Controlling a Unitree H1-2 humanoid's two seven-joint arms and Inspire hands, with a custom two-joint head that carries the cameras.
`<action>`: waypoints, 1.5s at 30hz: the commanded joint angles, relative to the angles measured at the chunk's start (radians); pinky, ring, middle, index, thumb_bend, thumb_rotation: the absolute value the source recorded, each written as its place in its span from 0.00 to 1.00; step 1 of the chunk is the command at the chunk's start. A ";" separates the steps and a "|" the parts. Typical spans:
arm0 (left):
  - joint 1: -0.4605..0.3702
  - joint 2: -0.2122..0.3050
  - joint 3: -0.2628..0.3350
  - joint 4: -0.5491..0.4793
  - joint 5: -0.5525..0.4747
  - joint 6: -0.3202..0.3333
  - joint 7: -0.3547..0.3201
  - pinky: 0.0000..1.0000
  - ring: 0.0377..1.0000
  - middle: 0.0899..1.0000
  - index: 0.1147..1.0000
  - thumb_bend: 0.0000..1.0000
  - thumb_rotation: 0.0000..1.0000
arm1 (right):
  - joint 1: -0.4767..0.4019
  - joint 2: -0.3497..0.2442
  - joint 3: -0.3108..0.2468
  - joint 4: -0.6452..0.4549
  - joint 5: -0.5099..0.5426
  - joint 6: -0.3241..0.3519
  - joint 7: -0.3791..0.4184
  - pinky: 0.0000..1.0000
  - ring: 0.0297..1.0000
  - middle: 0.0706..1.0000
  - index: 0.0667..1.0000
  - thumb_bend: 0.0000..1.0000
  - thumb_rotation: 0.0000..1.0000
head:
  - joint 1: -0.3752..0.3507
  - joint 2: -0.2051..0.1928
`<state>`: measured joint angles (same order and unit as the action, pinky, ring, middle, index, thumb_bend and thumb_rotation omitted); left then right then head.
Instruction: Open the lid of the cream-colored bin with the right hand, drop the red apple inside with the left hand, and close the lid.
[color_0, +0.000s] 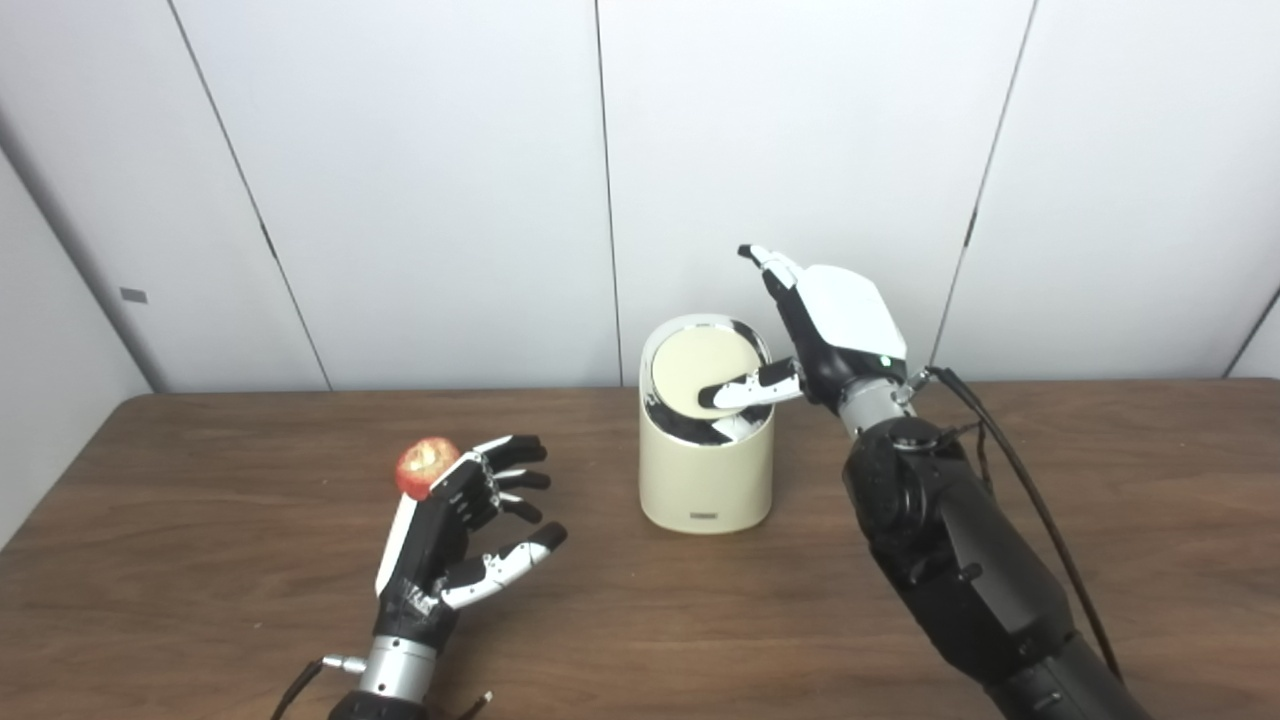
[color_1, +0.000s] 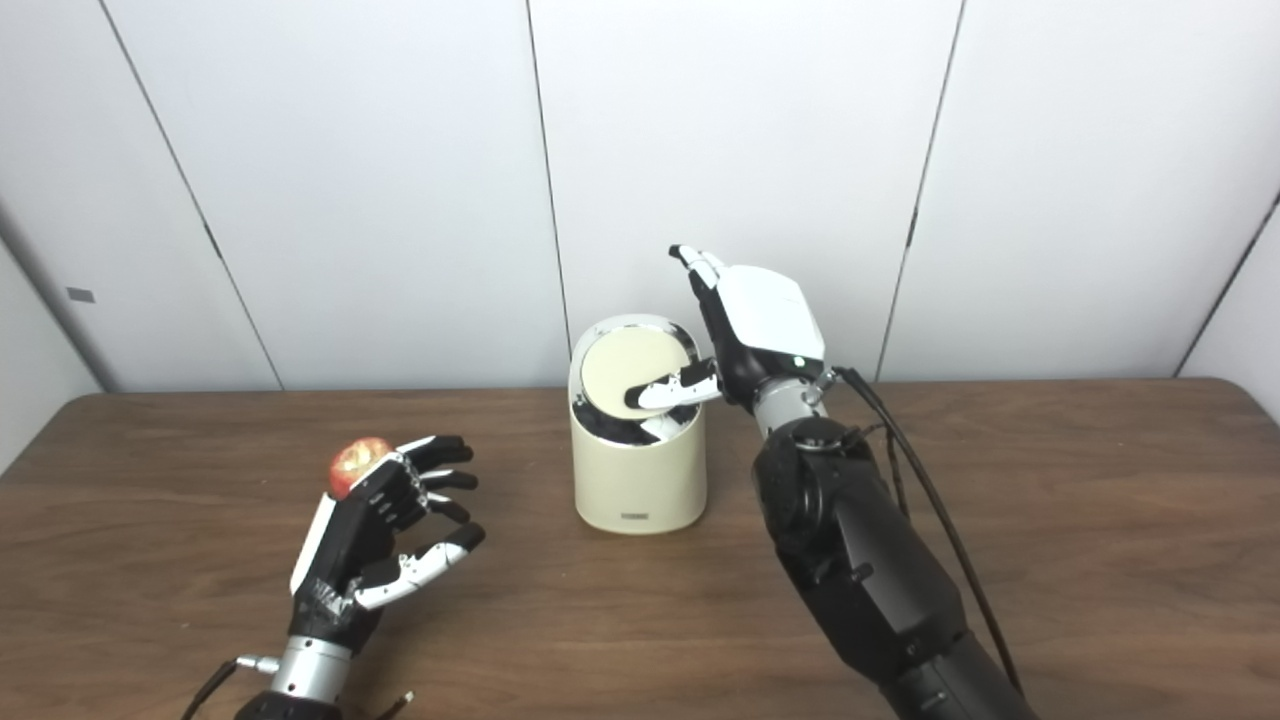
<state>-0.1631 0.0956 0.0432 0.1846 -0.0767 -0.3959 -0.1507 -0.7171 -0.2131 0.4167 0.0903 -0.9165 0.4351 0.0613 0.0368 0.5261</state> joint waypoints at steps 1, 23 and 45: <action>0.052 -0.028 -0.015 0.022 0.008 0.006 0.016 0.53 0.66 0.73 0.73 0.64 0.05 | -0.040 -0.034 0.024 -0.017 -0.083 0.016 0.042 0.68 0.82 0.92 0.92 0.97 0.35 | 0.000 0.000; 0.048 -0.027 -0.010 0.028 0.005 0.005 0.013 0.53 0.65 0.73 0.72 0.65 0.05 | 0.053 0.036 -0.187 -0.185 0.017 -0.005 0.093 0.59 0.78 0.87 0.87 0.86 0.39 | 0.000 0.001; 0.041 -0.032 0.010 0.030 0.026 -0.054 0.036 0.51 0.63 0.71 0.71 0.63 0.00 | 0.499 0.075 -0.375 -0.273 0.471 -0.301 -0.092 0.67 0.77 0.85 0.85 0.85 0.29 | 0.053 -0.006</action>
<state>-0.1582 0.0824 0.0578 0.1789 -0.0587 -0.4144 -0.1333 -0.2061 -0.1378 0.0476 -0.1432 -0.4574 0.1878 -0.0058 0.0888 0.5201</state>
